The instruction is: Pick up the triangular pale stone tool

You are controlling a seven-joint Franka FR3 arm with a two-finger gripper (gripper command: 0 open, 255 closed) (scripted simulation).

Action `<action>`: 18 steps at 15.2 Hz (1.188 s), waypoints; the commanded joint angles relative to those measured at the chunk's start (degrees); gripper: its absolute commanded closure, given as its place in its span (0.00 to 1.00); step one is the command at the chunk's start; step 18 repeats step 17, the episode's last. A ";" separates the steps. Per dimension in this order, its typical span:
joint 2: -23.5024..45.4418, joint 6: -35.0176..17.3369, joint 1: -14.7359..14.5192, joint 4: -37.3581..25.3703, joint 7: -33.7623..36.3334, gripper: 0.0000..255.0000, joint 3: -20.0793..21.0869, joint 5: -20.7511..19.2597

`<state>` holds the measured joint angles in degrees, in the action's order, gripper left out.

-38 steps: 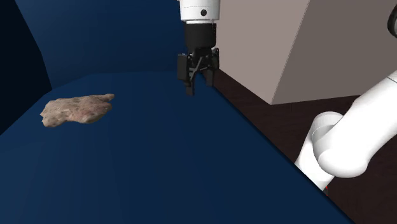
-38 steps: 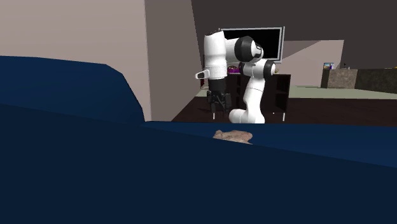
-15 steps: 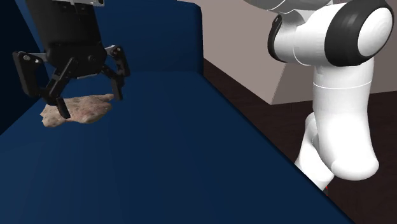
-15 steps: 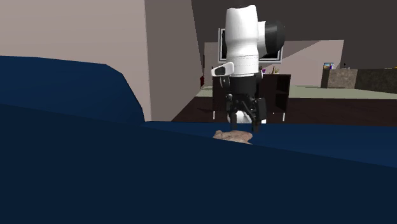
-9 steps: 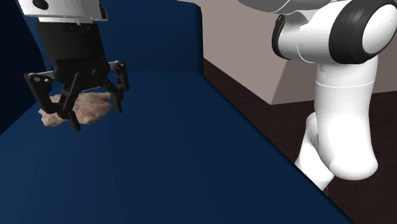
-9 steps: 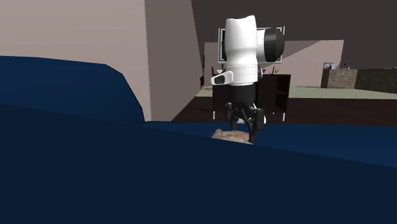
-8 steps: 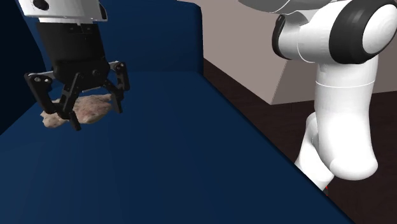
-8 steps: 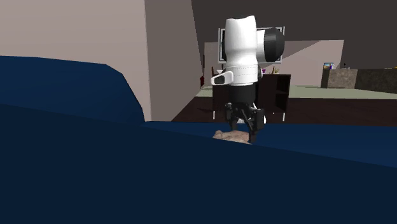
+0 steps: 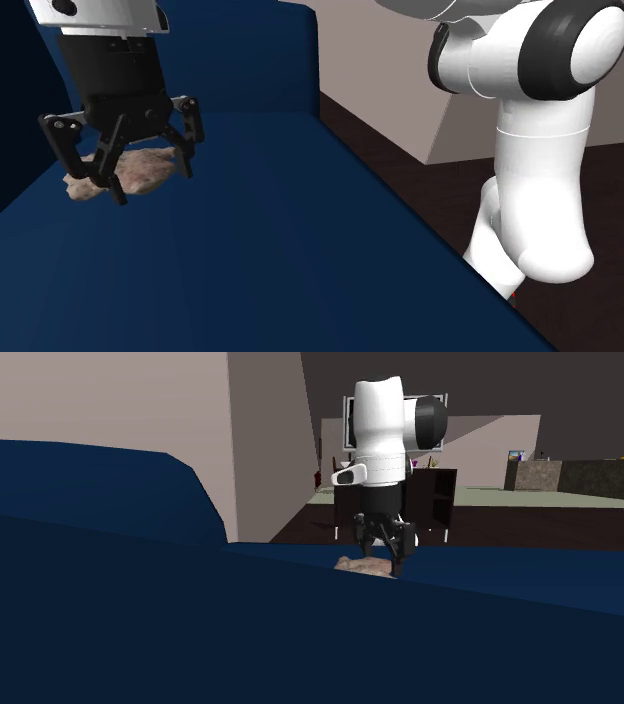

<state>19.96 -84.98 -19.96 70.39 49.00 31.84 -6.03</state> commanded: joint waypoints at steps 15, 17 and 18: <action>11.79 19.64 -9.17 -31.29 1.45 1.00 -0.90 -6.15; 12.16 20.07 -9.51 -32.14 1.42 1.00 -1.03 -6.31; 12.16 20.07 -9.51 -32.14 1.42 1.00 -1.03 -6.31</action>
